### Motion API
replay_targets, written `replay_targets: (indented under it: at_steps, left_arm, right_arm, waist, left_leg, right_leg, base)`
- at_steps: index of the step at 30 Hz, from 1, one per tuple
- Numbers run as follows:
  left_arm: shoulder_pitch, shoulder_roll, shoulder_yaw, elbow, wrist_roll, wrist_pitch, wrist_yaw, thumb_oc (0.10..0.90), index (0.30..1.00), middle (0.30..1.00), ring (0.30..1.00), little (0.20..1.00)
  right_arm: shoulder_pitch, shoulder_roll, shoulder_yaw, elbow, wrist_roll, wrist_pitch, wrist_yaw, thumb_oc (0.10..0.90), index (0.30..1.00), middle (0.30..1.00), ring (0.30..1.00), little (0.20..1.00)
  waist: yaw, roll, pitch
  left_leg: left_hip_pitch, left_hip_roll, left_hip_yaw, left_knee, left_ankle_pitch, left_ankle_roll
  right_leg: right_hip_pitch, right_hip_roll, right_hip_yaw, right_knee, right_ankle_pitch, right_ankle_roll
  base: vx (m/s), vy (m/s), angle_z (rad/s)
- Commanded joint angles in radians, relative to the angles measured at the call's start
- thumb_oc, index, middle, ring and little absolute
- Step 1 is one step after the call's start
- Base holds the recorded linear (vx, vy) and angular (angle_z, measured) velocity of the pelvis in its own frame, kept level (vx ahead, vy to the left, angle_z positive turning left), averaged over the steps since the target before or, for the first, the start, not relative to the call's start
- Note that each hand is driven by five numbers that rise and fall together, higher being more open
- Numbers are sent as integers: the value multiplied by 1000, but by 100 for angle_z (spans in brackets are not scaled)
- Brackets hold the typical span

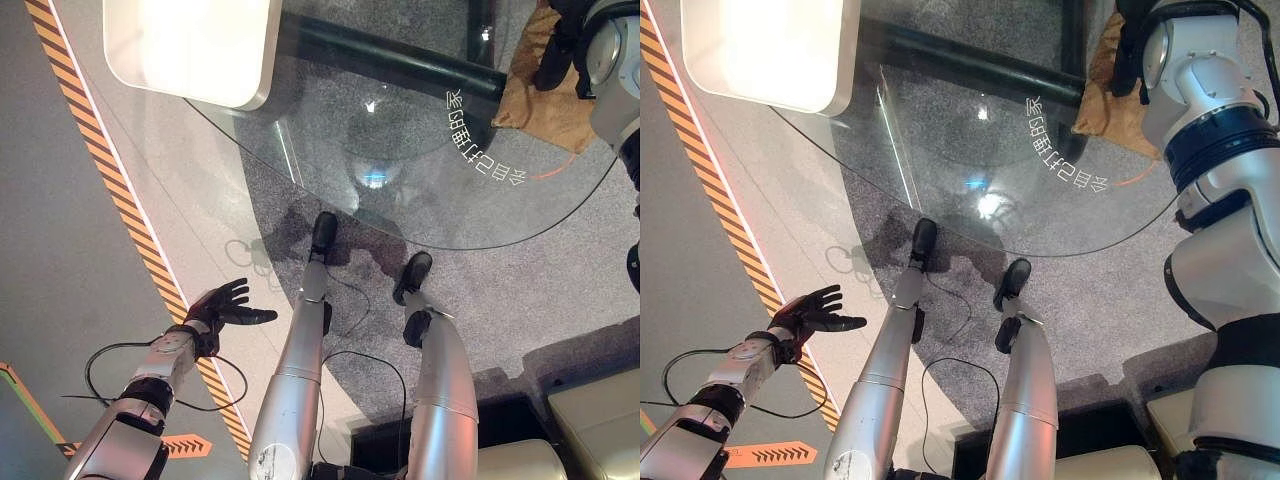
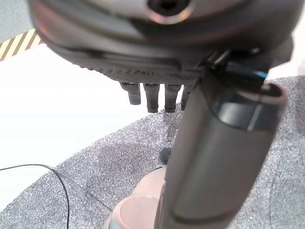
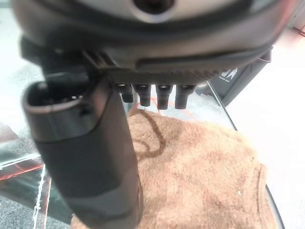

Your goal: Wipe the table with a cloth and put it in the basket.

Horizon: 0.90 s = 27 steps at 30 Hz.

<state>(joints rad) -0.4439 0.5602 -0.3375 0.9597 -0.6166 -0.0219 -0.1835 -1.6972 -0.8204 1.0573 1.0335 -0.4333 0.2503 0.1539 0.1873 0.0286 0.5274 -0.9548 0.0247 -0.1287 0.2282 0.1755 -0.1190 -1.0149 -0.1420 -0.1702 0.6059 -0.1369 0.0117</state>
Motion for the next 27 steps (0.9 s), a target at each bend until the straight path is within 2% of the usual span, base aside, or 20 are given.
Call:
replay_targets:
  at_steps: [1,27]
  left_arm:
    - [104,42,38,20,7,6,5,800,900,900,900,900]
    - [104,48,41,22,7,10,-11,800,900,900,900,900]
  right_arm:
    - [27,-87,96,29,-21,17,55,100,300,300,300,200]
    - [24,-90,99,27,-9,8,59,100,300,300,300,200]
  waist:
    - [-17,15,-7]
    - [-15,18,-7]
  left_leg:
    - [11,-72,74,91,-109,86]
    - [8,-74,76,88,-108,88]
  right_leg:
    - [65,65,-59,-217,149,1]
    - [63,62,-61,-219,150,2]
  base:
    - [0,0,0]
    - [0,0,0]
